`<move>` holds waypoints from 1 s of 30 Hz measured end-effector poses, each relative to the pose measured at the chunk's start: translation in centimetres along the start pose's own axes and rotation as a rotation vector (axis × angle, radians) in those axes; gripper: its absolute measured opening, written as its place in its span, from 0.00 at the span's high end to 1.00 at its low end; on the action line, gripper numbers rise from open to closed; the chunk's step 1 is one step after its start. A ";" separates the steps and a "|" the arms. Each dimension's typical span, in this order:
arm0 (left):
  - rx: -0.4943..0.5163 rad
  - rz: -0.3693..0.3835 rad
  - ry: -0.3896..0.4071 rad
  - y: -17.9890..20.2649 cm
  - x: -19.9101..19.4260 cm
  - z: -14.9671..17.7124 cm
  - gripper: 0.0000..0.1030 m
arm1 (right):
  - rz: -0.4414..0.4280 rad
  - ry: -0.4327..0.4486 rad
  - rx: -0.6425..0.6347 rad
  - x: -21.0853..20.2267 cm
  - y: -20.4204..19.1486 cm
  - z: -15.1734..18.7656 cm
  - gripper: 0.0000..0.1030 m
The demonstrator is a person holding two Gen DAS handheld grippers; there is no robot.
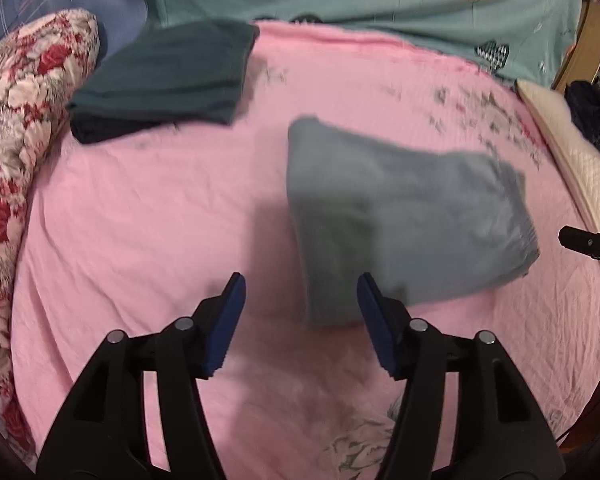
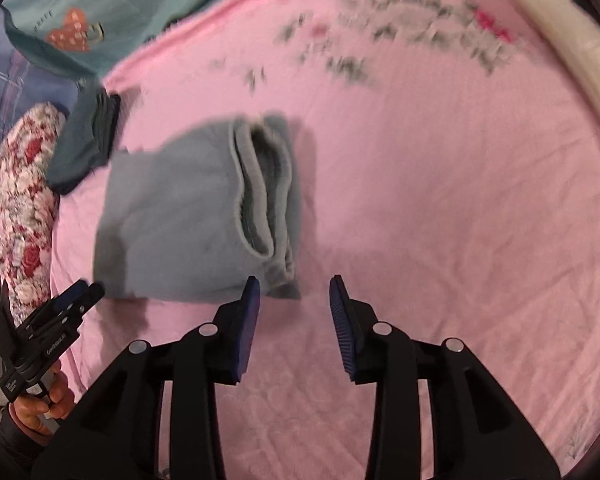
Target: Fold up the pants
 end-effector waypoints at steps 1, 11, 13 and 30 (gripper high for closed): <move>0.000 0.013 0.012 0.1 0.0 -1.2 0.42 | -0.013 0.052 -0.014 -1.3 -0.6 -0.8 0.65; 0.056 -0.018 -0.026 3.7 10.4 -8.4 0.78 | -0.141 0.106 -0.175 4.5 -9.3 -7.6 0.70; 0.073 -0.035 -0.024 3.4 10.9 -8.1 0.75 | -0.086 0.092 -0.169 5.8 -7.7 -7.8 0.72; 0.038 -0.072 0.009 0.9 10.2 -5.8 0.27 | -0.030 0.083 -0.223 6.0 -7.2 -8.9 0.63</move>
Point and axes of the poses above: each gripper's, at about its wrist camera, not at the fingertips, and x roughly the way its jaws point, y to its right, z to its underside, the point moved 9 cm from there along x, roughly the way its jaws point, and after that the axes turned 2 degrees about -z, right-handed, at the moved point
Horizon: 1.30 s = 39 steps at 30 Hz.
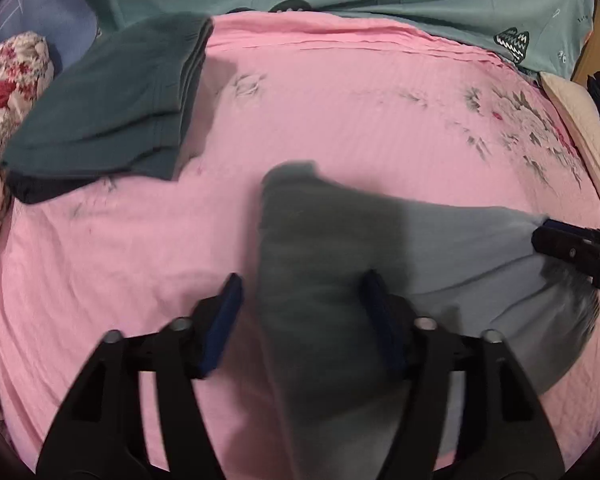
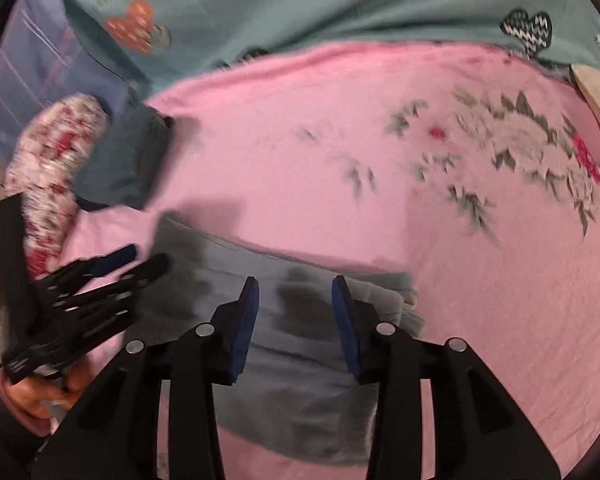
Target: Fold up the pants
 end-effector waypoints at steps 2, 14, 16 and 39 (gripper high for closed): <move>-0.022 0.002 -0.015 -0.4 -0.5 -0.1 0.26 | -0.005 -0.009 -0.001 1.7 2.0 0.8 0.72; 0.016 -0.034 -0.020 0.5 -6.6 6.9 0.08 | 0.005 0.055 -0.083 -6.3 -1.7 4.5 0.60; 0.028 -0.042 -0.066 0.7 -5.3 8.5 0.08 | 0.038 0.004 -0.060 -4.6 -0.6 6.4 0.60; -0.004 -0.005 -0.074 1.0 -3.8 7.6 0.08 | 0.050 -0.019 -0.059 -2.9 -0.1 7.5 0.52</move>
Point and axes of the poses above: each gripper's, at about its wrist camera, not at the fingertips, and x roughly the way its jaws point, y to its right, z to its underside, the point moved 9 cm from there along x, roughly the way its jaws point, and after that the axes turned 2 degrees about -z, right-handed, at the moved point
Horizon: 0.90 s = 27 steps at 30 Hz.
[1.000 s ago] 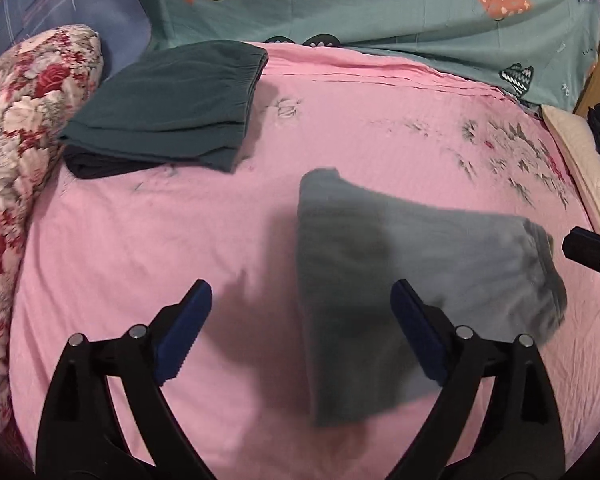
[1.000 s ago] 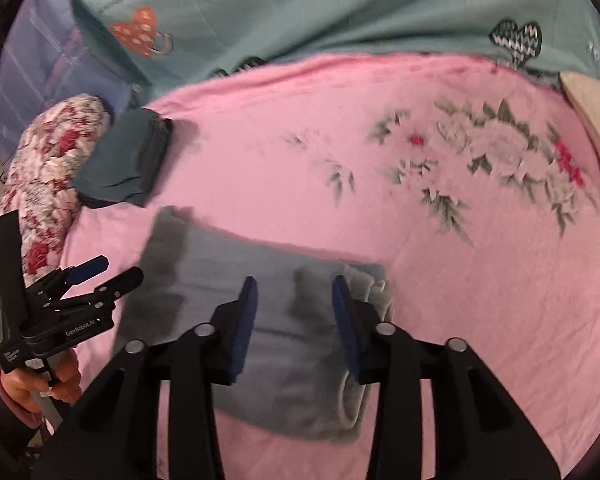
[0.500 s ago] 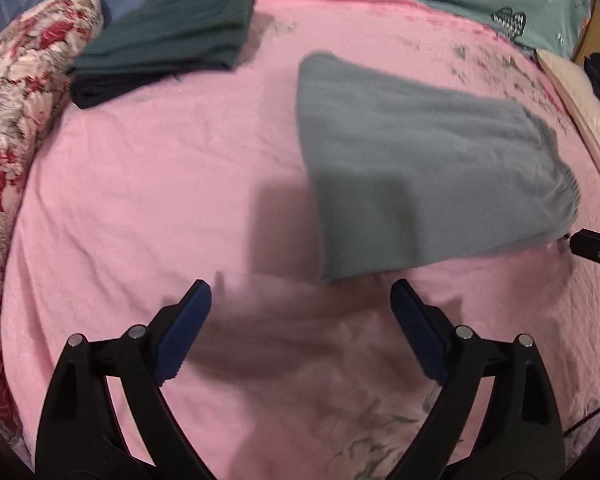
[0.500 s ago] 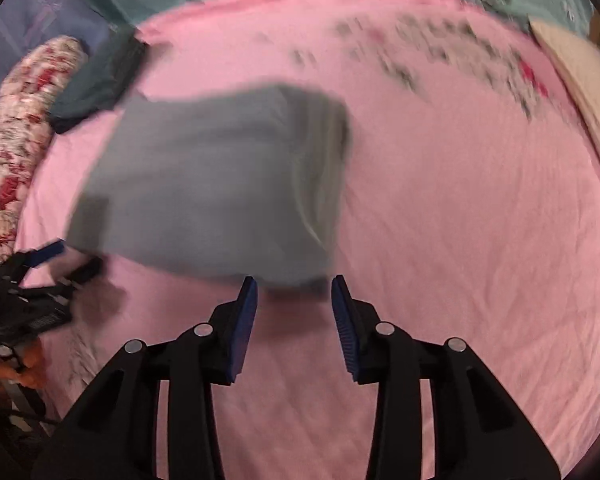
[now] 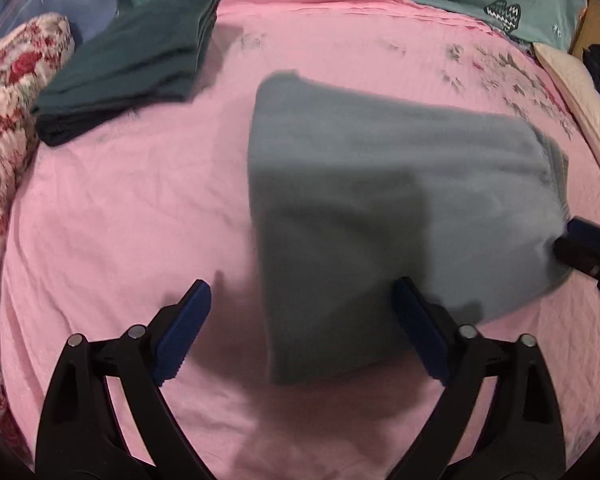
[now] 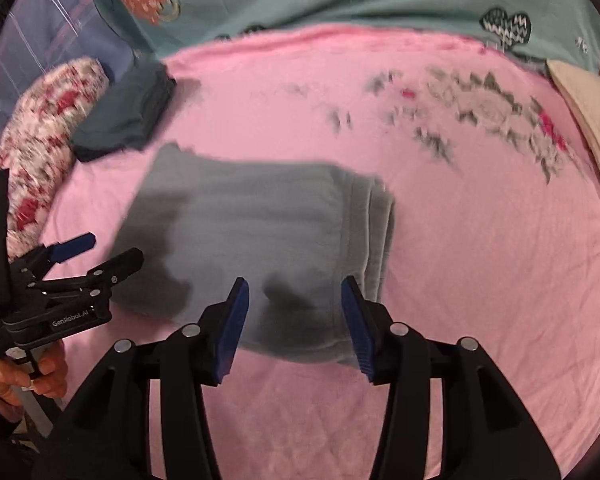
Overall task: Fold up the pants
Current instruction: 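Open the right gripper and withdraw both tools from the folded sweatpants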
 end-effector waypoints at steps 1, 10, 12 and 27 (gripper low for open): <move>-0.025 0.017 -0.009 -0.3 0.1 0.6 0.07 | 0.006 -0.002 -0.003 0.6 0.5 0.8 0.52; -0.046 -0.010 0.015 -2.7 -4.0 1.6 0.09 | -0.087 0.034 0.111 -2.8 1.1 0.2 0.51; -0.032 -0.015 0.020 -2.6 -4.8 1.6 0.09 | -0.095 0.099 0.107 -4.2 0.9 -1.8 0.50; 0.000 -0.058 0.037 -2.0 -10.3 1.2 0.07 | 0.009 0.067 0.071 -5.0 -1.3 -2.7 0.48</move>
Point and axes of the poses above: each gripper's, at about its wrist camera, not at the fingertips, and x roughly the way its jaws point, y to its right, z to its underside, the point moved 9 cm from there along x, roughly the way its jaws point, and after that the axes turned 2 degrees about -z, right-handed, at the moved point
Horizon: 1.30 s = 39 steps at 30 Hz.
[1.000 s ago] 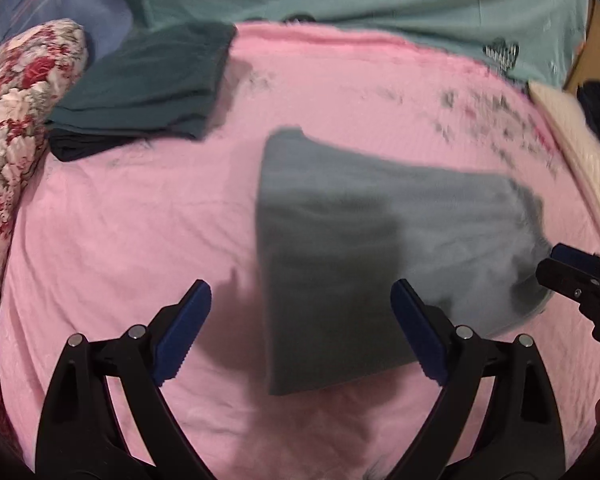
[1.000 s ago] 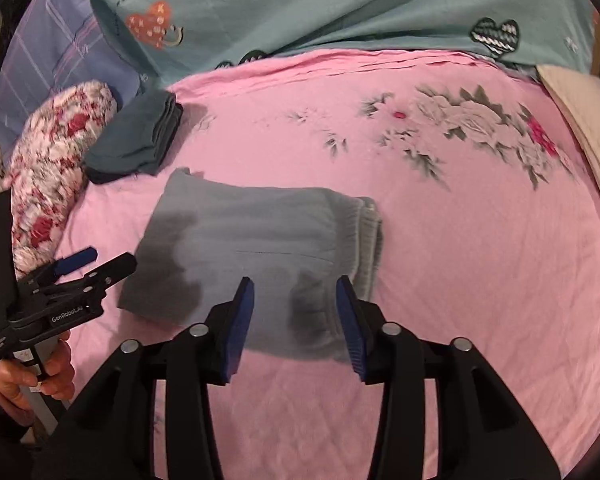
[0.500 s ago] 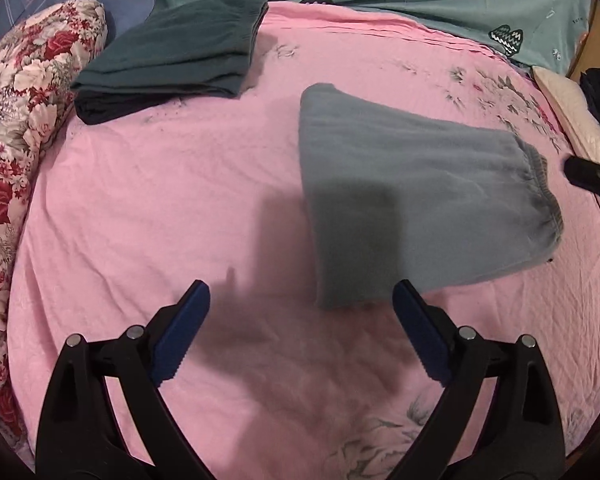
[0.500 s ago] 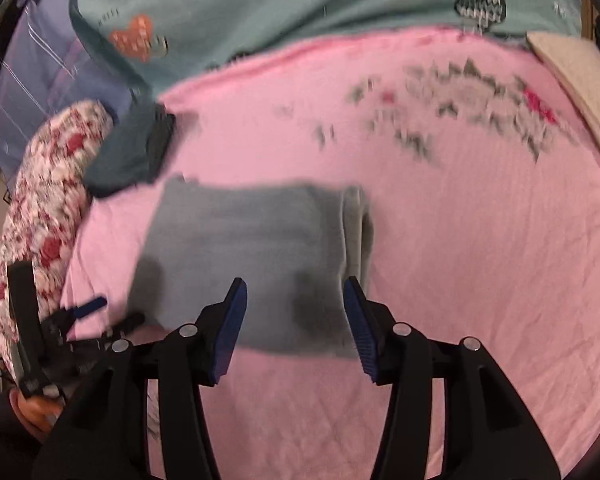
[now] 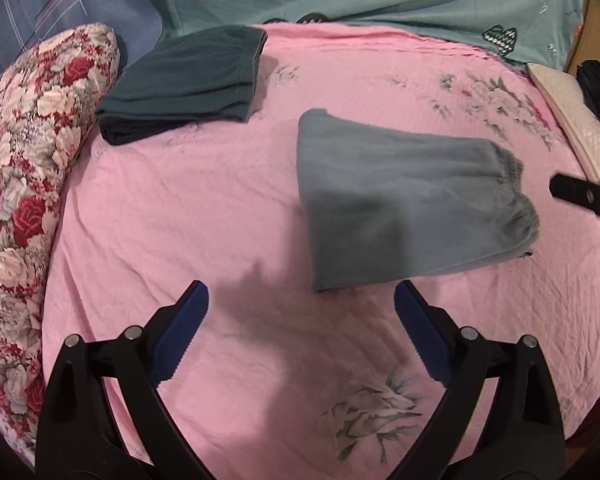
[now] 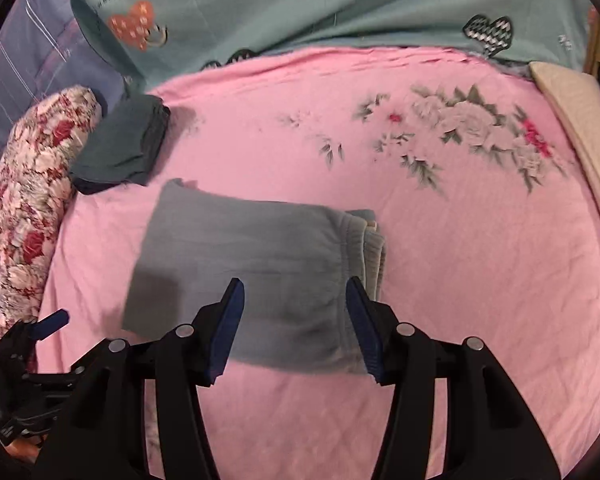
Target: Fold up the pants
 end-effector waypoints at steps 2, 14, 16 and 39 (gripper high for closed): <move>0.022 0.007 0.027 0.0 -1.4 -0.1 0.06 | 0.002 0.008 0.005 -2.2 -0.9 1.4 0.48; 0.046 0.012 0.122 -1.3 -8.9 0.6 0.04 | 0.135 0.005 -0.041 -9.0 -5.1 8.4 0.48; 0.013 -0.003 0.128 -1.8 -9.7 0.7 0.04 | 0.142 0.020 -0.060 -9.9 -5.3 8.4 0.48; 0.024 -0.030 0.125 2.1 -14.4 3.5 0.04 | 0.067 0.082 -0.116 -14.7 -4.4 10.1 0.48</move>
Point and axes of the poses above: each gripper's, at about its wrist camera, not at the fingertips, and x roughly the way its jaws point, y to its right, z to its underside, the point moved 9 cm from there along x, roughly the way its jaws point, and after that the axes turned 2 degrees about -z, right-handed, at the moved point
